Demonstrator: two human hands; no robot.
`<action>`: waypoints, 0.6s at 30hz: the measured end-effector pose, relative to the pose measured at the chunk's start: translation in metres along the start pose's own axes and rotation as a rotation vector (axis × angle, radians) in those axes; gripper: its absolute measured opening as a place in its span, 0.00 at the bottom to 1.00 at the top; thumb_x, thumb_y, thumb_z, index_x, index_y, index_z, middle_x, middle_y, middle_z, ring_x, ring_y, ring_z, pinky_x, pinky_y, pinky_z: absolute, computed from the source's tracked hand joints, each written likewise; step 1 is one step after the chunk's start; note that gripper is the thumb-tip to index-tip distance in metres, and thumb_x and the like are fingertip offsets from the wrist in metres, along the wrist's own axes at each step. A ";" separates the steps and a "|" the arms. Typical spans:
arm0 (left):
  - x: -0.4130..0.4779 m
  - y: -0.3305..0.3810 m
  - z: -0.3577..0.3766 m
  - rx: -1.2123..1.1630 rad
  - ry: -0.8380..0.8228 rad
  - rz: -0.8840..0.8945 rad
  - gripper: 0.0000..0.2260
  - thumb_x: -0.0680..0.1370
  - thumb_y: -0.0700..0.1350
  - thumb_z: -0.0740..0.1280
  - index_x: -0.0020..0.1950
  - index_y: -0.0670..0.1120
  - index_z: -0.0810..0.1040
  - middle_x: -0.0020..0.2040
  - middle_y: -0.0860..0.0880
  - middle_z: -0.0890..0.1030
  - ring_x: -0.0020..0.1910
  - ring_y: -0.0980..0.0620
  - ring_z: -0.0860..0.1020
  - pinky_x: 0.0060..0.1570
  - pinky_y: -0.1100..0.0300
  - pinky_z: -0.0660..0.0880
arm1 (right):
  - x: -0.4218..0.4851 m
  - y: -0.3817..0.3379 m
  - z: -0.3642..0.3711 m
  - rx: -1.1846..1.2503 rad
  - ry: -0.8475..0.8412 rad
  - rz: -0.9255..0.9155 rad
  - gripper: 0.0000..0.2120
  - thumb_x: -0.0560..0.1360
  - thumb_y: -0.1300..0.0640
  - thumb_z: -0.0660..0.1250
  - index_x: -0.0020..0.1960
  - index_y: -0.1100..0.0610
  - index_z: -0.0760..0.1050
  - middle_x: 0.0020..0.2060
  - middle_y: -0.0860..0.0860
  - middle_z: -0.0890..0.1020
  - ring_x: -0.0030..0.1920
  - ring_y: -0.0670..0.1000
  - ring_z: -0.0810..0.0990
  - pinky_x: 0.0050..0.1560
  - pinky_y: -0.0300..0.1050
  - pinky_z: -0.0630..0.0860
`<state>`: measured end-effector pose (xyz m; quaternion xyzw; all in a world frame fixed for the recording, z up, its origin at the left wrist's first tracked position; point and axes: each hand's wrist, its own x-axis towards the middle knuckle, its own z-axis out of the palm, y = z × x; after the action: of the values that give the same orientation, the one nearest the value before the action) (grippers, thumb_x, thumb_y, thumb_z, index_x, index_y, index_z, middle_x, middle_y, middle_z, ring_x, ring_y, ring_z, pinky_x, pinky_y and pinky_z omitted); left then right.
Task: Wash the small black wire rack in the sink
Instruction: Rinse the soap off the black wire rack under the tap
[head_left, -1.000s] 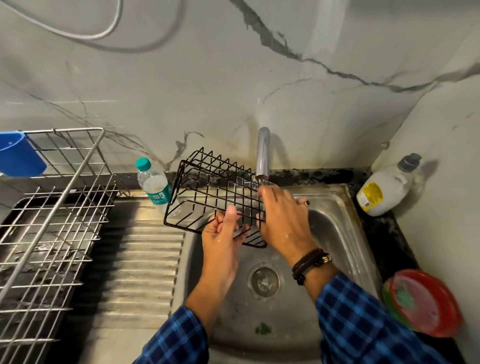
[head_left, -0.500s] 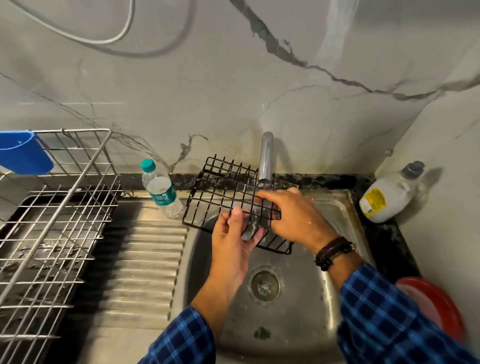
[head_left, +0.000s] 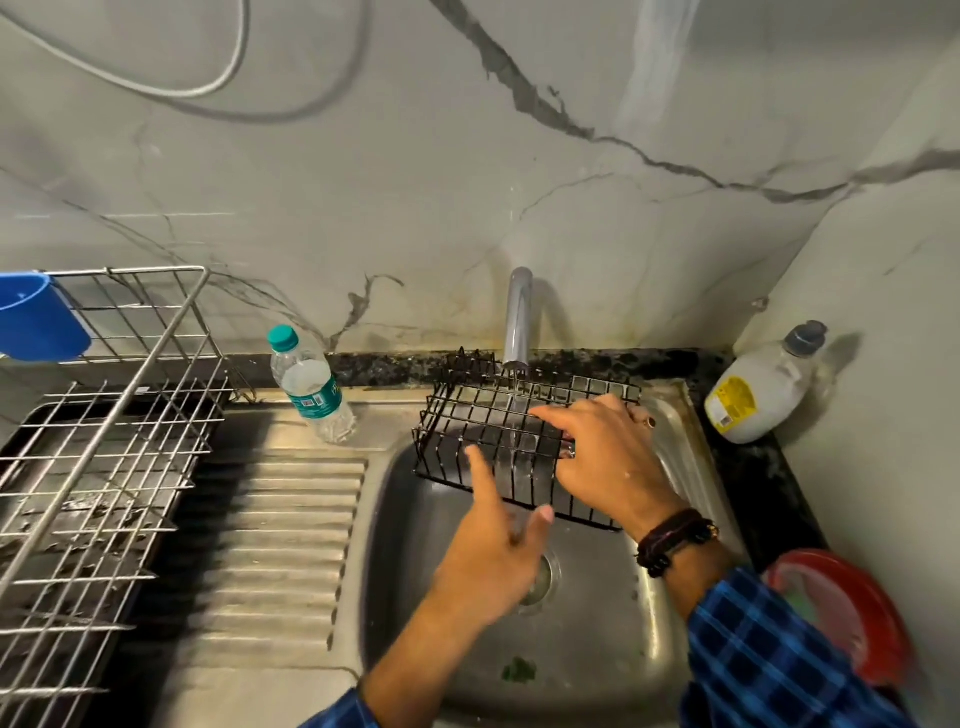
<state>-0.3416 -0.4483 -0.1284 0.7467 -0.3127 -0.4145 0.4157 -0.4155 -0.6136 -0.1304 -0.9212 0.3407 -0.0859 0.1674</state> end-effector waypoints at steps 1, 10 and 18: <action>-0.002 0.001 -0.004 0.175 0.096 0.063 0.31 0.82 0.57 0.63 0.81 0.59 0.51 0.45 0.67 0.82 0.52 0.58 0.81 0.56 0.61 0.77 | 0.000 0.001 0.000 -0.011 -0.002 -0.005 0.38 0.68 0.65 0.64 0.72 0.37 0.69 0.44 0.40 0.76 0.54 0.48 0.68 0.47 0.46 0.65; 0.067 0.011 -0.049 1.017 0.284 0.402 0.18 0.84 0.54 0.56 0.73 0.55 0.72 0.69 0.53 0.75 0.69 0.49 0.71 0.70 0.48 0.69 | -0.007 -0.004 -0.001 -0.043 0.021 -0.131 0.37 0.69 0.68 0.66 0.73 0.41 0.69 0.51 0.40 0.80 0.60 0.46 0.69 0.72 0.59 0.59; 0.069 0.022 -0.060 0.938 0.483 0.241 0.16 0.82 0.60 0.60 0.64 0.53 0.70 0.63 0.52 0.75 0.63 0.48 0.72 0.62 0.45 0.74 | 0.008 -0.012 -0.005 -0.120 0.060 -0.236 0.34 0.69 0.69 0.67 0.70 0.44 0.72 0.61 0.44 0.81 0.73 0.51 0.66 0.76 0.66 0.48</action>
<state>-0.2595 -0.4929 -0.1155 0.8850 -0.4433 0.0036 0.1425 -0.4038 -0.6120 -0.1208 -0.9602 0.2394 -0.1122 0.0903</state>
